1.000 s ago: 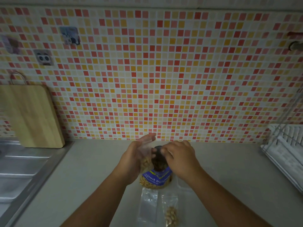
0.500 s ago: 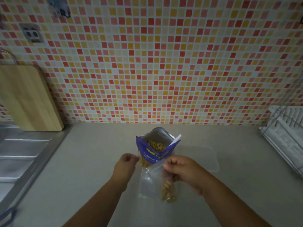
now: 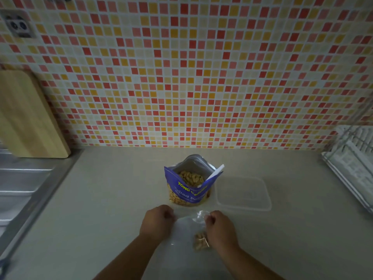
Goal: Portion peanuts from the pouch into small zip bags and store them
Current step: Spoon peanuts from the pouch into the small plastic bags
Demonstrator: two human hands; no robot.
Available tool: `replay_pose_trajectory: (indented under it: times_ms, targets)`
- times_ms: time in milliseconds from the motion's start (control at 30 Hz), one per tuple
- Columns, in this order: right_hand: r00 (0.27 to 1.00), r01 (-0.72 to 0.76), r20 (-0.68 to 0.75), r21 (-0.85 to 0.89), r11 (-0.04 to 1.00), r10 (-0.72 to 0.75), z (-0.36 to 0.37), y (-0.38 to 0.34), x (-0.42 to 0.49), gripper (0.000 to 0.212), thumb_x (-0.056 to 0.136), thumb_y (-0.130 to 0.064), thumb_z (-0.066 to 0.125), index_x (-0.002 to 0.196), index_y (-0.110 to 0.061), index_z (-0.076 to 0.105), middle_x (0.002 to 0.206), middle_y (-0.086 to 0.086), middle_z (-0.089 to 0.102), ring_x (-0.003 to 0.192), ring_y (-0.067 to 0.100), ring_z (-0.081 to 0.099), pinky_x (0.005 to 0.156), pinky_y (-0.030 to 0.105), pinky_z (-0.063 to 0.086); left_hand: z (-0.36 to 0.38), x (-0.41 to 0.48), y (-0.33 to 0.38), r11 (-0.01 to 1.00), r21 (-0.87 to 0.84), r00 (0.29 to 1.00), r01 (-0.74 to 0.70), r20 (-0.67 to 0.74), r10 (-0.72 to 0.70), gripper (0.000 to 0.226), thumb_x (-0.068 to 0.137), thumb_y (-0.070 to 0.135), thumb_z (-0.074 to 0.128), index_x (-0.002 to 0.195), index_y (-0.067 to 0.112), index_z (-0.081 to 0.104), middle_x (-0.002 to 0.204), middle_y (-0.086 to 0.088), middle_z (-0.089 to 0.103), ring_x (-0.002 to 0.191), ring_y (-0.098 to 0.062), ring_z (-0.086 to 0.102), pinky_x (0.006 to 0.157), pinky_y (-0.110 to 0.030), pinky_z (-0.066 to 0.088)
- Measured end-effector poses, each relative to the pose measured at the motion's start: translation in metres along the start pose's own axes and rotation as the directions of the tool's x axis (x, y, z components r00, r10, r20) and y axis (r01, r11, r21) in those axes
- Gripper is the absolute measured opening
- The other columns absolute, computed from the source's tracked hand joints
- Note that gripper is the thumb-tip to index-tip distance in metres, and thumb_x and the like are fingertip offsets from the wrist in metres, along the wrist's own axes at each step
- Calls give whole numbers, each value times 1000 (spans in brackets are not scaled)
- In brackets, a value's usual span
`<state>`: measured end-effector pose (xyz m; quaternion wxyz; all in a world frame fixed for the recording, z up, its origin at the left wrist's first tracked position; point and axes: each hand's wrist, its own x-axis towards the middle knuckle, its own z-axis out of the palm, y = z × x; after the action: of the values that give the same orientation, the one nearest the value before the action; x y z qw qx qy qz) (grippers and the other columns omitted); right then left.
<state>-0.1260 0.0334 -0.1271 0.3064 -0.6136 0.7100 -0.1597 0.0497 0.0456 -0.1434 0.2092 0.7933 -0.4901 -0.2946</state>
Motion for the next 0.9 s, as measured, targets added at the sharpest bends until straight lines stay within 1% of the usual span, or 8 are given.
replay_pose_trajectory:
  times_ms: [100,233,467,567,700,767,833,900]
  targets:
    - [1000,4,-8,12,1000,-4,6,7,3,22,94,-25,49,91,-10,64,102,13,71,100,29,63,79,30,44,-8,1,-9,994,37,995,-104,10,104,15,81,16,63,92,19,72,94,-2,73,93,-18,66,70,-14,36]
    - [1000,17,-20,29,999,-17,7,8,3,24,94,-26,50,99,-8,66,105,12,70,103,28,63,82,30,45,-21,-2,-16,982,70,984,-176,42,173,37,85,8,52,118,20,64,101,-2,71,98,-16,64,76,-10,35]
    - [999,6,-47,118,993,-1,3,4,0,24,88,-31,60,101,-11,63,101,10,70,98,26,65,82,29,47,-32,-8,-20,963,176,979,-205,25,203,40,85,11,51,123,23,59,104,-1,72,101,-16,64,83,-17,42]
    - [991,76,-113,87,993,-66,2,2,-6,25,84,-30,65,102,-13,59,99,8,64,95,26,62,83,30,46,-33,-12,-19,947,184,961,-265,-34,275,36,86,13,50,119,24,59,97,1,71,94,-17,65,84,-24,47]
    - [955,296,-34,137,945,-295,-2,-11,-20,26,83,-29,66,107,-22,60,81,-11,48,75,3,50,75,15,41,-41,-20,-15,897,35,895,-440,-60,442,31,81,7,57,103,28,61,67,22,61,67,3,57,66,-5,41]
    - [936,339,26,215,916,-352,-6,-21,-27,26,83,-30,66,108,-33,58,75,-12,45,68,1,49,68,8,38,-46,-26,-10,860,-42,861,-509,-30,508,34,79,7,60,100,33,59,71,24,63,67,4,59,66,-6,43]
    - [927,356,20,274,893,-375,-11,-30,-31,14,85,-27,66,92,-37,61,71,-10,47,69,0,53,62,6,36,-54,-31,-3,836,-122,843,-535,-16,538,34,78,7,62,102,32,59,72,20,63,67,-1,60,69,-13,48]
    - [922,374,-27,314,873,-386,-16,-36,-32,28,85,-22,66,69,-44,57,67,-10,51,73,-5,53,59,6,36,-62,-38,8,828,-287,866,-481,-8,500,35,76,7,64,105,27,60,71,13,64,68,-4,61,72,-18,51]
